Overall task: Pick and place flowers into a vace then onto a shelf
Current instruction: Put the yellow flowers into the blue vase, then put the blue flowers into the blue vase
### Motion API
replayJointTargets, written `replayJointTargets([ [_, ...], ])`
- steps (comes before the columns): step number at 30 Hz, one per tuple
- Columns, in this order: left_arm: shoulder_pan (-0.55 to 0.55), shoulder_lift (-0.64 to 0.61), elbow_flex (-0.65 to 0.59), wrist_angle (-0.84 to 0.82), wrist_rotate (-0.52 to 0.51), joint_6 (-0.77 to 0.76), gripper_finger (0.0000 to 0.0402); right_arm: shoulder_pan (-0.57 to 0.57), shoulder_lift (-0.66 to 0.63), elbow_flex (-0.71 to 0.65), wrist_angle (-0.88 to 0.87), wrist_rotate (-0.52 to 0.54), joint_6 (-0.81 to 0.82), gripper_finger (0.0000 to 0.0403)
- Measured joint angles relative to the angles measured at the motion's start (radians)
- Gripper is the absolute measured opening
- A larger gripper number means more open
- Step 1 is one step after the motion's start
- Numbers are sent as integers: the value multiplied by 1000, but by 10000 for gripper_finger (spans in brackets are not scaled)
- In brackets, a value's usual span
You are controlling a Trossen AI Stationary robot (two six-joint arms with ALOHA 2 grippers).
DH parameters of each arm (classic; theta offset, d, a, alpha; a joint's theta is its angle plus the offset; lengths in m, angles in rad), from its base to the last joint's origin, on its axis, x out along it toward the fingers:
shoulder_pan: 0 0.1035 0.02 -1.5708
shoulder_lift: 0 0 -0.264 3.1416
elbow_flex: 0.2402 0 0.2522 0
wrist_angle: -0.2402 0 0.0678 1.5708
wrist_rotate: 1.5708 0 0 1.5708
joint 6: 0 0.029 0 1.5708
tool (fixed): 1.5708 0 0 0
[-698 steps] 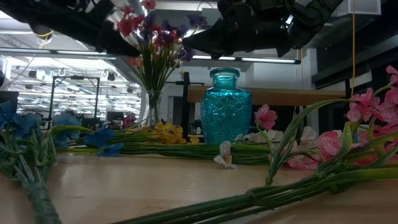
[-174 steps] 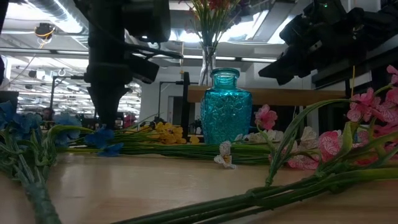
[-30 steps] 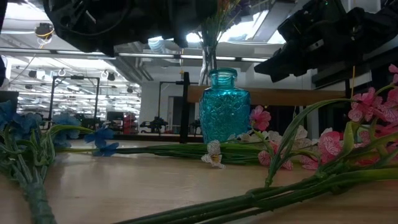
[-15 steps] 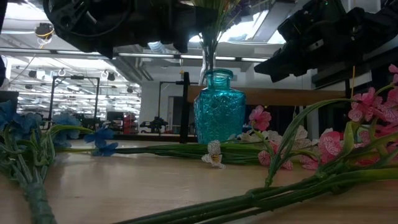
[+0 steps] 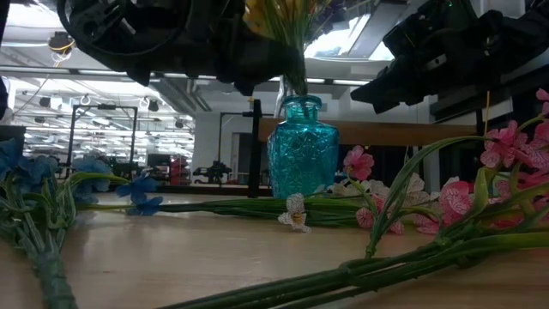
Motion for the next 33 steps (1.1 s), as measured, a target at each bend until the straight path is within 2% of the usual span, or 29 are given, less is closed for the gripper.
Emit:
replayJointTargets([
  [5,0,-16,0,-53,-9,-12,140,0,0,0,-6,0,0,3],
  [14,0,-181,0,-356,-21,-25,172,0,0,0,-12,0,1,3],
  [18,0,-279,0,-506,-39,14,175,0,0,0,-14,0,1,3],
  [26,0,-460,0,-908,-180,-29,175,0,0,0,-22,0,0,3],
  [33,-18,-492,0,-1052,-212,-104,175,0,0,0,-33,0,0,3],
])
